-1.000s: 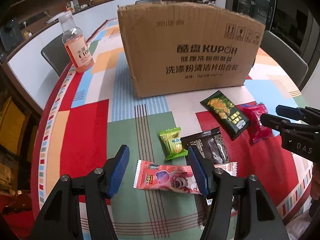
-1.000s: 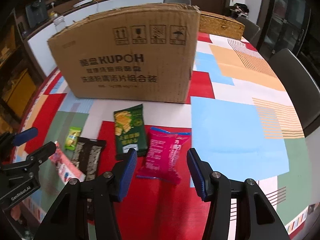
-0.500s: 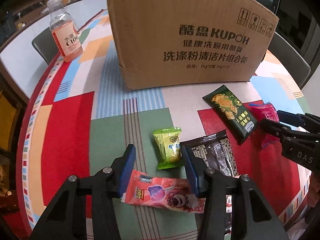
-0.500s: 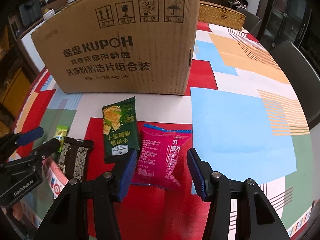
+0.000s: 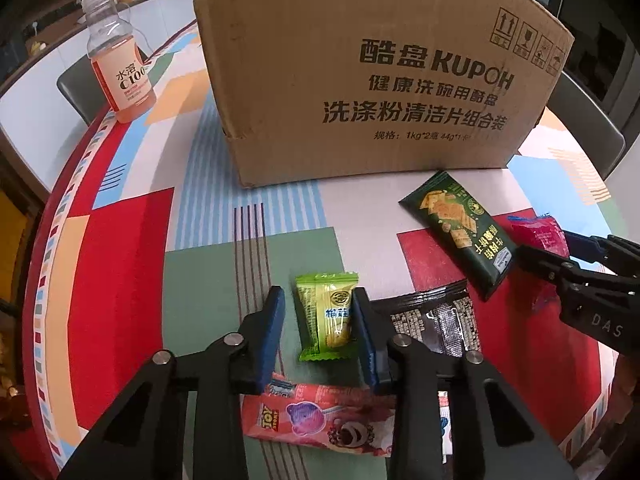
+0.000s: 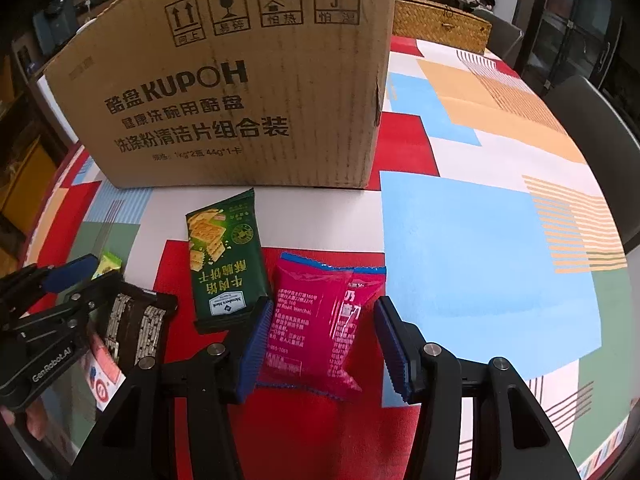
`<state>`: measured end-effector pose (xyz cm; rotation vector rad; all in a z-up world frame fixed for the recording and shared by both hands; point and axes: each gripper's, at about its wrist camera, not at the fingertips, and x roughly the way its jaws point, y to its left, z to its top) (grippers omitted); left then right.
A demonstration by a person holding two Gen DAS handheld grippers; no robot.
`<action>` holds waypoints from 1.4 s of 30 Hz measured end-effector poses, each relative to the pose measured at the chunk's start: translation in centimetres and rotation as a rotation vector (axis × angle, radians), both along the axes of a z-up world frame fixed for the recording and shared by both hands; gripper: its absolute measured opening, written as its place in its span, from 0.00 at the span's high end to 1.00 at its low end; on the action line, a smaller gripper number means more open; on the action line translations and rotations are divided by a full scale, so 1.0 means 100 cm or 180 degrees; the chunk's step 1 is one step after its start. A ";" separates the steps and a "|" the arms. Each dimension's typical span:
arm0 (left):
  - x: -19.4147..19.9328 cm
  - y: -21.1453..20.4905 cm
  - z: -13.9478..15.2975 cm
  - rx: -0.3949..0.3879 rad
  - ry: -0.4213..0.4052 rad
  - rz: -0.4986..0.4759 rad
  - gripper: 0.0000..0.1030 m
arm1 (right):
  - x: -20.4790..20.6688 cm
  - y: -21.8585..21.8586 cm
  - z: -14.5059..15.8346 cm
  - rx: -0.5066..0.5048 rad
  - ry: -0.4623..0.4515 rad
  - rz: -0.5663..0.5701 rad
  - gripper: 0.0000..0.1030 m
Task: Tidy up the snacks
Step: 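Grasp the yellow-green candy with the left tool while the right tool grasps the pink packet, then carry the yellow-green candy and pink packet over the box with both tools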
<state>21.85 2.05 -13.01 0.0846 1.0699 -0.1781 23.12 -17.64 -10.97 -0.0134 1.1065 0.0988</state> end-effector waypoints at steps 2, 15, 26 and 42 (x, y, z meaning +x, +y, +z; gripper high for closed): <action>0.000 0.000 0.000 -0.0013 0.0005 -0.0020 0.75 | 0.001 -0.001 -0.001 0.0027 0.0008 -0.0006 0.49; -0.009 -0.008 0.023 -0.0054 -0.0146 -0.0086 0.80 | -0.006 -0.001 0.007 0.0121 -0.0012 0.0068 0.64; -0.027 -0.007 0.063 -0.0205 -0.0431 -0.0098 0.80 | -0.019 0.006 0.043 0.0242 -0.0281 0.0200 0.64; -0.031 -0.008 0.150 -0.0314 -0.1185 -0.0146 0.80 | -0.019 0.009 0.126 0.0465 -0.1021 0.0364 0.64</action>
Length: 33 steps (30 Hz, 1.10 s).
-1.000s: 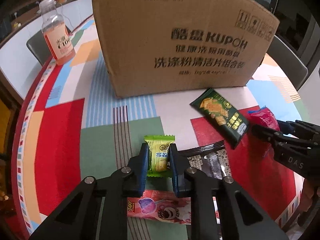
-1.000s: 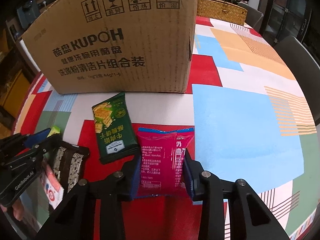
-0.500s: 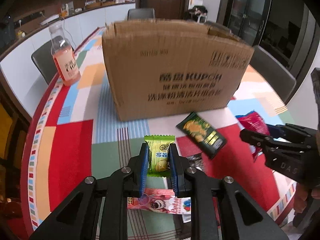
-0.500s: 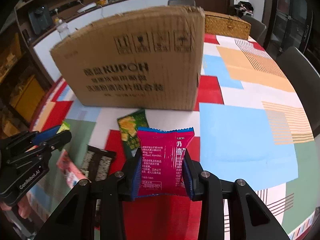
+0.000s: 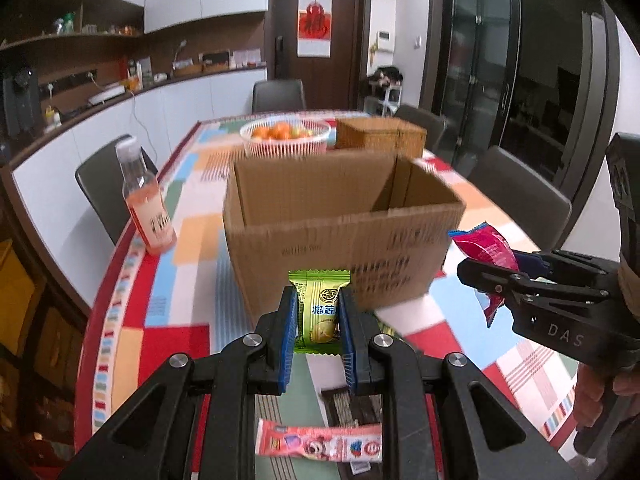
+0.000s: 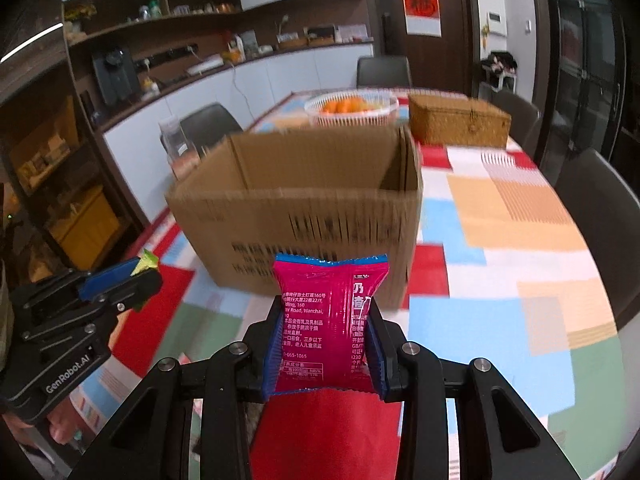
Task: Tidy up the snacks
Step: 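Carry the yellow-green candy and pink packet over the box with both tools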
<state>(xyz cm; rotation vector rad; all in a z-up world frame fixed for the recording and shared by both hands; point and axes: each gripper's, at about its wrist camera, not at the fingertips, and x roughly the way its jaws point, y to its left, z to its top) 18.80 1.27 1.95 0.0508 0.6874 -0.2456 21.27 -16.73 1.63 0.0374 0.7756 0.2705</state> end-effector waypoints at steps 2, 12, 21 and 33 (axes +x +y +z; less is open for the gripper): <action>0.002 0.001 0.008 -0.0025 -0.0070 0.0012 0.80 | 0.003 0.001 0.009 0.0030 -0.0091 0.0008 0.64; 0.030 -0.002 0.036 -0.0039 -0.0301 0.0059 0.80 | 0.030 0.004 0.038 0.0135 -0.0366 -0.0002 0.64; 0.069 0.001 0.043 -0.0019 -0.0236 0.0065 0.80 | 0.065 0.008 0.047 0.0095 -0.0411 -0.0004 0.64; 0.117 0.003 0.042 -0.0132 -0.0058 0.0085 0.80 | 0.106 0.020 0.045 0.0014 -0.0316 0.0042 0.64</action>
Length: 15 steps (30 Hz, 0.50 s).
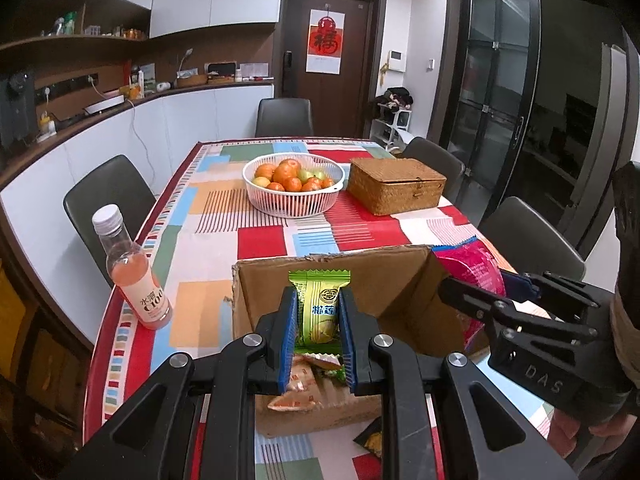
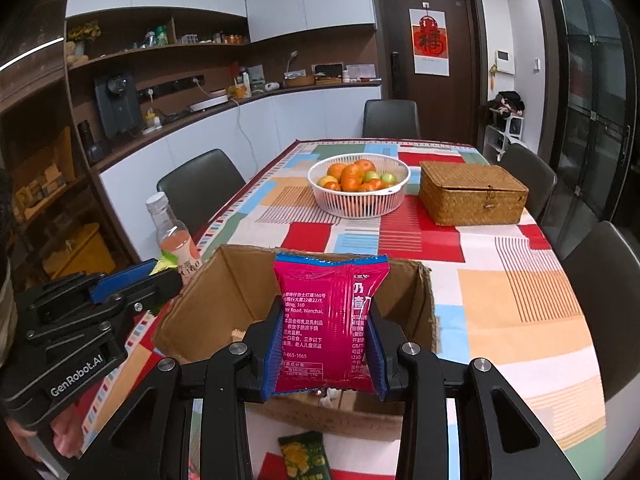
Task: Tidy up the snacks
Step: 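Open both tools to drop the two snacks into the box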
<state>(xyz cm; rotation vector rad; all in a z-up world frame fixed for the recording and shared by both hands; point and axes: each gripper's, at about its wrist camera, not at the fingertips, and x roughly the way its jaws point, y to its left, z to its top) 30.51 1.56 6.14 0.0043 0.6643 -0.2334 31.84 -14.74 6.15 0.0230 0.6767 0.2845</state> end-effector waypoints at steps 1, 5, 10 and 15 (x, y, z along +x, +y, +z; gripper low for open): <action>0.003 -0.001 0.000 0.0016 0.0012 -0.0005 0.80 | 0.002 0.001 -0.001 -0.0002 0.0015 0.0001 0.64; 0.014 -0.003 -0.002 0.0050 0.0037 -0.0029 0.79 | 0.014 0.005 -0.001 -0.0011 0.0045 0.0023 0.64; 0.011 0.000 0.002 0.0067 -0.0020 0.0078 0.52 | 0.017 0.006 0.000 -0.0034 0.0067 -0.0061 0.56; -0.005 0.004 0.009 0.0099 -0.0107 0.0092 0.52 | 0.003 0.003 0.007 -0.0082 -0.0086 -0.0117 0.47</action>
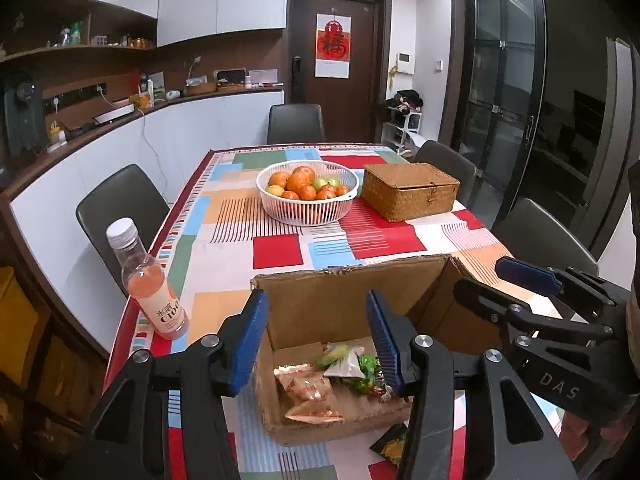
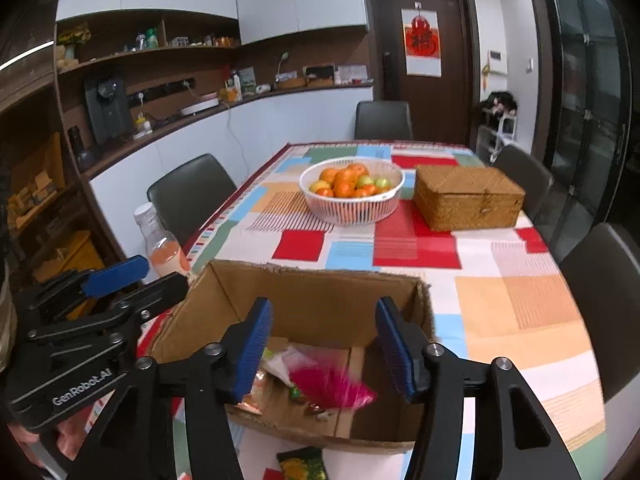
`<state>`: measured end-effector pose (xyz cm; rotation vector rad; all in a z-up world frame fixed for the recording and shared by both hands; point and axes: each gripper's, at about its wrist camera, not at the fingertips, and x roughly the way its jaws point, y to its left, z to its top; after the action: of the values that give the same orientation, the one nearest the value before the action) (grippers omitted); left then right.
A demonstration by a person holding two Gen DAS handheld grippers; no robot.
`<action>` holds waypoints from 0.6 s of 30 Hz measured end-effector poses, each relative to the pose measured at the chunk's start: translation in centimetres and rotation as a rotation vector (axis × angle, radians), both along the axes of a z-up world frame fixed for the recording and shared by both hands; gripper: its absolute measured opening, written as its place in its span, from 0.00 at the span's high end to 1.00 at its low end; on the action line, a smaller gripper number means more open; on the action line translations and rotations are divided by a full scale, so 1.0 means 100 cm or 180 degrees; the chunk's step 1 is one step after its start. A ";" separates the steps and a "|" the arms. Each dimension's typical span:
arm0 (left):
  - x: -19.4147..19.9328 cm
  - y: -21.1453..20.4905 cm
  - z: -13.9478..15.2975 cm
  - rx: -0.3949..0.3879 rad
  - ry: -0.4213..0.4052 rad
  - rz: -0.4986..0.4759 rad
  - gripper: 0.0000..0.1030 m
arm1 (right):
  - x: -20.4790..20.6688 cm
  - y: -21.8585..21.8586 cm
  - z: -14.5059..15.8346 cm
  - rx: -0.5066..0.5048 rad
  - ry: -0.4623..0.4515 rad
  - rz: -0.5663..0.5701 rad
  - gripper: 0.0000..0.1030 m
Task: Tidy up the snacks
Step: 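Open both tools to drop the two snacks into the box, then move the right tool down to the pink Lotso lollipop packet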
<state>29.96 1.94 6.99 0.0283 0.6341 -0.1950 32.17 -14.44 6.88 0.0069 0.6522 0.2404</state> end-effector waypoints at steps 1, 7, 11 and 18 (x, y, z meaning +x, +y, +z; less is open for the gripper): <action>-0.004 0.001 0.001 0.0007 -0.0009 0.0003 0.52 | -0.003 0.000 0.002 0.0013 -0.0013 0.0026 0.47; -0.034 0.004 0.006 0.0038 -0.0133 -0.0027 0.52 | -0.027 0.001 0.009 0.0039 -0.0114 0.0142 0.47; -0.054 0.004 0.008 0.0058 -0.0182 -0.0032 0.52 | -0.040 0.001 0.009 0.0060 -0.0128 0.0205 0.47; -0.087 0.004 0.003 0.0121 -0.0202 -0.0056 0.52 | -0.068 0.003 0.004 0.0089 -0.0105 0.0306 0.47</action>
<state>21.30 2.31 7.26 0.0763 0.5744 -0.1983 25.36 -14.19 7.23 -0.0015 0.6171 0.3415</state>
